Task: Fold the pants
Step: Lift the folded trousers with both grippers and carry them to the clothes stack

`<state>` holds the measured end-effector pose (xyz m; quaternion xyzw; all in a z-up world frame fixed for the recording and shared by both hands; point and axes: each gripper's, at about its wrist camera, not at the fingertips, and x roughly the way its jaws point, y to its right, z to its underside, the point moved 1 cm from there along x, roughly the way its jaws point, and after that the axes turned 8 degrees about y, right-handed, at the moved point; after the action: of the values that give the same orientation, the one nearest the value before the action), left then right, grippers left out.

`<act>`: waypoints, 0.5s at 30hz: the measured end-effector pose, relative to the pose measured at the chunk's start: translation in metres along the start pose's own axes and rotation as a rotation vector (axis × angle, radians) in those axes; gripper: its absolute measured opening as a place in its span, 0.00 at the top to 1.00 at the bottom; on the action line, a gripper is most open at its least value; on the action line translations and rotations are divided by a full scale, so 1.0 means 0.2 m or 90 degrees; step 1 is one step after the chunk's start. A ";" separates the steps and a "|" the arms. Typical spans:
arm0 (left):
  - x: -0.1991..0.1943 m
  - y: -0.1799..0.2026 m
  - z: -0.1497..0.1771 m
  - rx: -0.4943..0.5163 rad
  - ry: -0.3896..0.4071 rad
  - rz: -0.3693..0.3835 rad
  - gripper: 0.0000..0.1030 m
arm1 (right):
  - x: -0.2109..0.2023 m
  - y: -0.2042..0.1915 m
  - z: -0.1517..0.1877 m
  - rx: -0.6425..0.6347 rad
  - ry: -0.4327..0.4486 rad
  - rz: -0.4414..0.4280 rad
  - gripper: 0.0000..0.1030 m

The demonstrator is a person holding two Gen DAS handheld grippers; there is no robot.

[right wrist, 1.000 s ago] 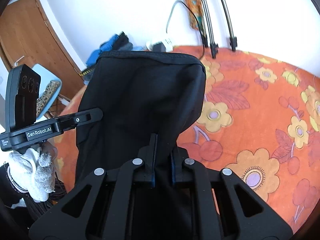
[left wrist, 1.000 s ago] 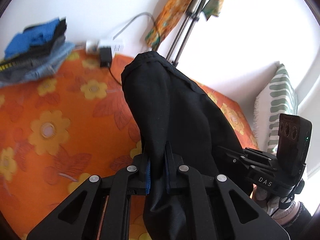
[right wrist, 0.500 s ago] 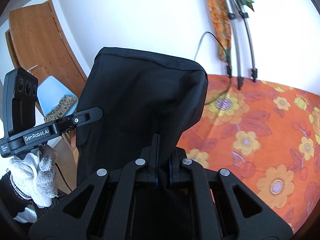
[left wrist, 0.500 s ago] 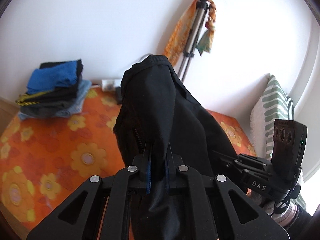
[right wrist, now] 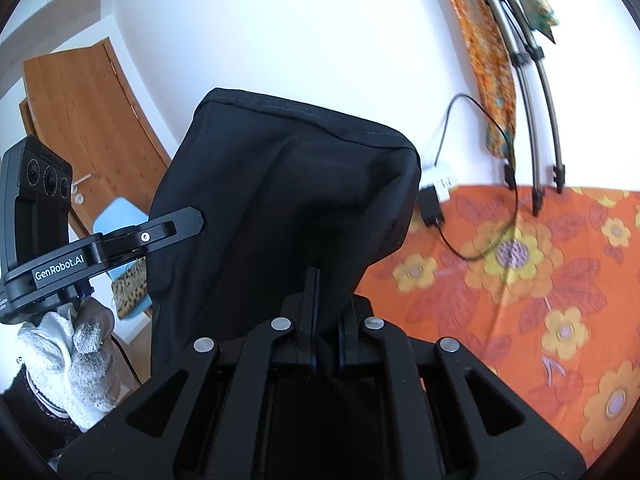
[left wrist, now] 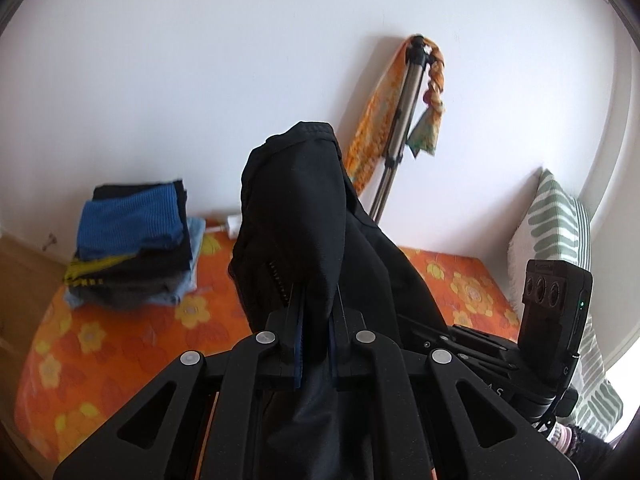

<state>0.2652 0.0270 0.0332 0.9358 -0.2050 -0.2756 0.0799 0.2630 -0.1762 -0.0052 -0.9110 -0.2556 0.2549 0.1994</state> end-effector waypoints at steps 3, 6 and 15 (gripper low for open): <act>0.03 -0.06 -0.09 0.001 0.011 0.009 0.93 | 0.07 -0.04 -0.10 -0.009 0.021 0.000 0.93; 0.09 -0.14 -0.19 -0.003 0.014 0.020 0.93 | 0.15 -0.08 -0.18 -0.028 0.034 0.007 0.93; 0.29 -0.57 -0.49 -0.034 0.033 0.036 0.93 | 0.64 -0.25 -0.46 -0.080 0.046 0.007 0.93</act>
<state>0.4017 0.1095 0.0568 0.9340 -0.2218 -0.2542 0.1177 0.3908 -0.0855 0.0453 -0.9317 -0.2590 0.2065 0.1492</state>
